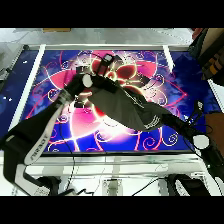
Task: Fold the clothes and pants, and hang the long-sleeved shirts on hangers.
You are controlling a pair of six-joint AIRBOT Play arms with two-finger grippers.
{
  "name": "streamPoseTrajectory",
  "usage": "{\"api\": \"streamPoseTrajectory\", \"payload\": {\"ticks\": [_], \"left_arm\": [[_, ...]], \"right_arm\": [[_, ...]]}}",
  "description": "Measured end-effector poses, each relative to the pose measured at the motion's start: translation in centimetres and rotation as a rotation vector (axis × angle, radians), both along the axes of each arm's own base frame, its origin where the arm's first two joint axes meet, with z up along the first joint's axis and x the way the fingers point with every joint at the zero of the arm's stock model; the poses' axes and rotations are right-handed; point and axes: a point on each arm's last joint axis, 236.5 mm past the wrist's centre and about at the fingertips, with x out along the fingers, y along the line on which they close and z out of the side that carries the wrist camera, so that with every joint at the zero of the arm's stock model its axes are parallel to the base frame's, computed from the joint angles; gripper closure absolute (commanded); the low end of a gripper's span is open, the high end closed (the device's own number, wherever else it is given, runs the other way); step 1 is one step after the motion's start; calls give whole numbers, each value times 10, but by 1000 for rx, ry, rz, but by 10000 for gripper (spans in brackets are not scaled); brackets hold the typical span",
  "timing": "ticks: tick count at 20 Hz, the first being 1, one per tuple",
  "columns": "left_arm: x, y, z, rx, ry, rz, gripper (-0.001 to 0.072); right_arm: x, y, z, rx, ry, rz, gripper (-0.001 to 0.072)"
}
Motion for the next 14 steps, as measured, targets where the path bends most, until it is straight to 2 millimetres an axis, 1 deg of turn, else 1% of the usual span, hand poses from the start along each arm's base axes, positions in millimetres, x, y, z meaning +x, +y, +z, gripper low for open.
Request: {"api": "streamPoseTrajectory", "payload": {"ticks": [2,3,4,6,9,10,11,12,13,14], "left_arm": [[-12,26,9,88,17,-15,694],[-19,38,7,137,35,-22,694],[-29,51,0,194,69,-30,695],[-51,71,-20,268,150,-39,694],[-94,86,-67,328,308,-57,690],[-108,90,-84,343,363,-55,611],[-121,95,-98,357,414,-51,323],[-132,100,-111,368,461,-39,18],[-141,103,-119,370,499,-20,-7],[-147,106,-125,366,531,4,-8]], "right_arm": [[0,3,1,26,0,-5,681],[0,4,2,35,2,-6,681],[0,5,2,43,4,-5,681],[-2,8,-1,55,19,2,681],[-11,16,-12,69,75,35,681],[-15,18,-15,70,91,46,681],[-17,20,-18,71,106,55,681],[-20,21,-20,69,118,64,681],[-21,22,-21,69,124,68,681],[-22,23,-23,68,132,73,681]]}}
